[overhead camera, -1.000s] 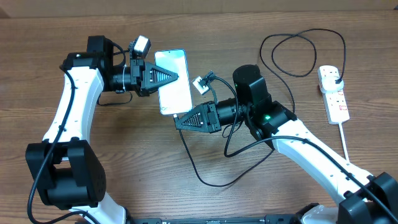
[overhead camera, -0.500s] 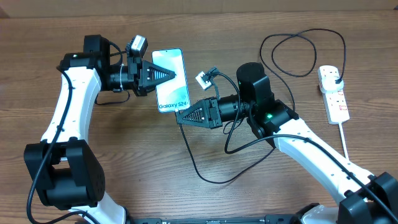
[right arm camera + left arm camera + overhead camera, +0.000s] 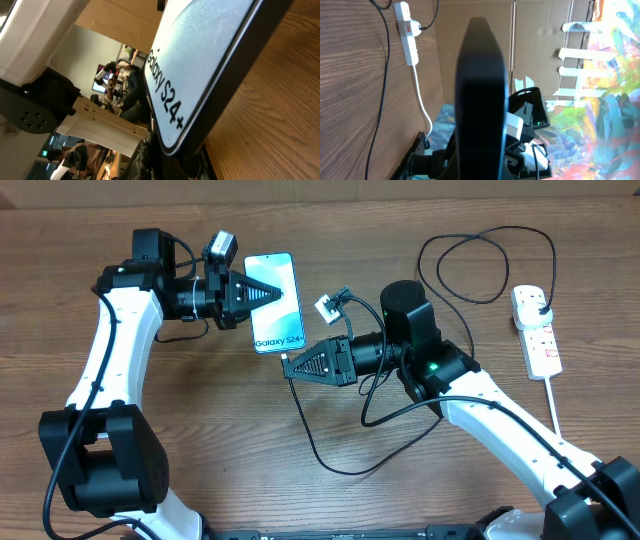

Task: Plug charger to phone and switch on socket

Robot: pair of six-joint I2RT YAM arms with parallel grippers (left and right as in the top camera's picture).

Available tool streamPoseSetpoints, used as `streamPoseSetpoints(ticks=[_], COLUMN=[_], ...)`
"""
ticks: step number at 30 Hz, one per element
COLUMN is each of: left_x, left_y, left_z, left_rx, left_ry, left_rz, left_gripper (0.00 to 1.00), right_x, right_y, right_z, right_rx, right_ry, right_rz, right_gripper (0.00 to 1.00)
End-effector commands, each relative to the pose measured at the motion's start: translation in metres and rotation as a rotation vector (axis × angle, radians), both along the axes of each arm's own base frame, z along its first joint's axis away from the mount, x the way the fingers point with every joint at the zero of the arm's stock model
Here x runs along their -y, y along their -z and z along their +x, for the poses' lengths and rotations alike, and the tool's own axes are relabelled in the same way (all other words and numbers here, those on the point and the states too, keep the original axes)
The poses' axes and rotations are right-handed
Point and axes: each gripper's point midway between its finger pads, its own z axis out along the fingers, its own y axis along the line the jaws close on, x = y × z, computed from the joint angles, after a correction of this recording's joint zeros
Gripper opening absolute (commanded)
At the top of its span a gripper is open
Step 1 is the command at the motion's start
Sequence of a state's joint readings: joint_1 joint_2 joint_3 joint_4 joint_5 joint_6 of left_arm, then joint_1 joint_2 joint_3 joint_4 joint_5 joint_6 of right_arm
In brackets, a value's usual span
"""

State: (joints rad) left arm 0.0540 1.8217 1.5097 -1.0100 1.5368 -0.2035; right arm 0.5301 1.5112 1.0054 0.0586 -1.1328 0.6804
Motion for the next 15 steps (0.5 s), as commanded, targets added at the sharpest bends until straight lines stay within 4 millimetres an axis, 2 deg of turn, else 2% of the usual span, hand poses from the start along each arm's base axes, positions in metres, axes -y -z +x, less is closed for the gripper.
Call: streamPoseSetpoints(ticks=[1, 10, 15], left_x=[0.0015, 0.0018, 0.0085], left_y=[-0.0271, -0.0270, -0.0270], left_z=[-0.0067, -0.0069, -0.0099], left_rx=[0.041, 0.055, 0.053], left_ry=[0.015, 0.016, 0.034], left_rz=[-0.039, -0.039, -0.039], left_gripper=[0.05, 0.04, 0.04], right_x=[0.0022, 0.0022, 0.0021], right_y=[-0.0024, -0.0024, -0.0020], right_z=[0.0032, 0.0033, 0.0044], right_rx=[0.007, 0.008, 0.009], right_ry=[0.014, 0.014, 0.021], right_rz=[0.002, 0.002, 0.000], right_gripper=[0.04, 0.04, 0.04])
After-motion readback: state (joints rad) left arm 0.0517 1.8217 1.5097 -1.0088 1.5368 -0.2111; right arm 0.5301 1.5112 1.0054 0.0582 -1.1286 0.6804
